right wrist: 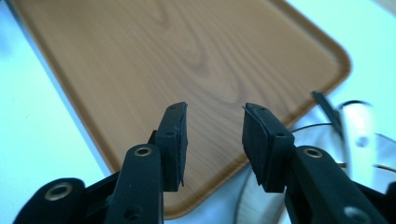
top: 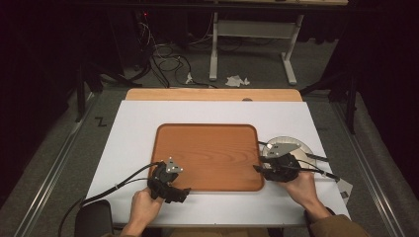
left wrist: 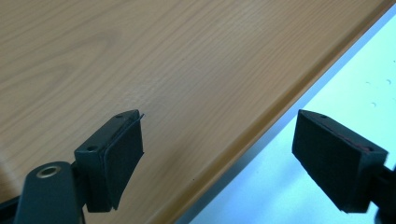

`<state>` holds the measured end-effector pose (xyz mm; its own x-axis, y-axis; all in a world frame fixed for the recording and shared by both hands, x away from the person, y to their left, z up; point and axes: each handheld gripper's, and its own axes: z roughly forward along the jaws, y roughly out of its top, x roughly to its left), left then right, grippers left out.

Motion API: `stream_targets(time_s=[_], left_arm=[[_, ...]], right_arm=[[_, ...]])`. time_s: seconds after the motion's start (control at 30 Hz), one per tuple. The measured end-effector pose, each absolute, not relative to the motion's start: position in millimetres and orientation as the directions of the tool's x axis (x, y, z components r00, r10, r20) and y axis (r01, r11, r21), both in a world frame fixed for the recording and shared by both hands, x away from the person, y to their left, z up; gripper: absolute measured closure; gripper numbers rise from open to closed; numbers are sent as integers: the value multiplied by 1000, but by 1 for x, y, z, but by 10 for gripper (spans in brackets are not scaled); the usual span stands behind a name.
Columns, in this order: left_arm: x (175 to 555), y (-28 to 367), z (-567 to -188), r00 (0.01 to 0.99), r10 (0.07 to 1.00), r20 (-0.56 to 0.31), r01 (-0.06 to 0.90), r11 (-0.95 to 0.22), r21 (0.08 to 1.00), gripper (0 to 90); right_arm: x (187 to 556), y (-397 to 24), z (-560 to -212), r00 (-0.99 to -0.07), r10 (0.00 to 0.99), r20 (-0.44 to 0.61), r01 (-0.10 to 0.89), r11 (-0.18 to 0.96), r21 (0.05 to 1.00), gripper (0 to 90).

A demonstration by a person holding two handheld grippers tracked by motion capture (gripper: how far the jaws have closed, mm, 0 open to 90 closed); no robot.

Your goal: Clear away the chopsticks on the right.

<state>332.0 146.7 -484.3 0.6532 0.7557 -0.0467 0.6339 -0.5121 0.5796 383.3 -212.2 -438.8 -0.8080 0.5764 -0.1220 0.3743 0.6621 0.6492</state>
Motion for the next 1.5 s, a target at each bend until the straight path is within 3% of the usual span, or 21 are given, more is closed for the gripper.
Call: stream_targets(time_s=[0.43, 0.93, 1.2, 1.5], left_arm=[[331, 148, -483, 651, 758, -40, 630, -510, 586, 166], [333, 147, -485, 650, 759, -45, 638, -512, 575, 166], [333, 147, -485, 651, 758, -46, 638, -514, 573, 166], [334, 146, -487, 650, 759, -48, 642, -514, 569, 166]], right_arm=[[395, -253, -411, -729, 673, -122, 410, 573, 709, 669], [430, -318, -400, -603, 792, -89, 531, 483, 697, 714], [453, -342, -422, -549, 834, -58, 633, 460, 622, 724], [455, -358, -445, -528, 848, -50, 693, 464, 552, 724]])
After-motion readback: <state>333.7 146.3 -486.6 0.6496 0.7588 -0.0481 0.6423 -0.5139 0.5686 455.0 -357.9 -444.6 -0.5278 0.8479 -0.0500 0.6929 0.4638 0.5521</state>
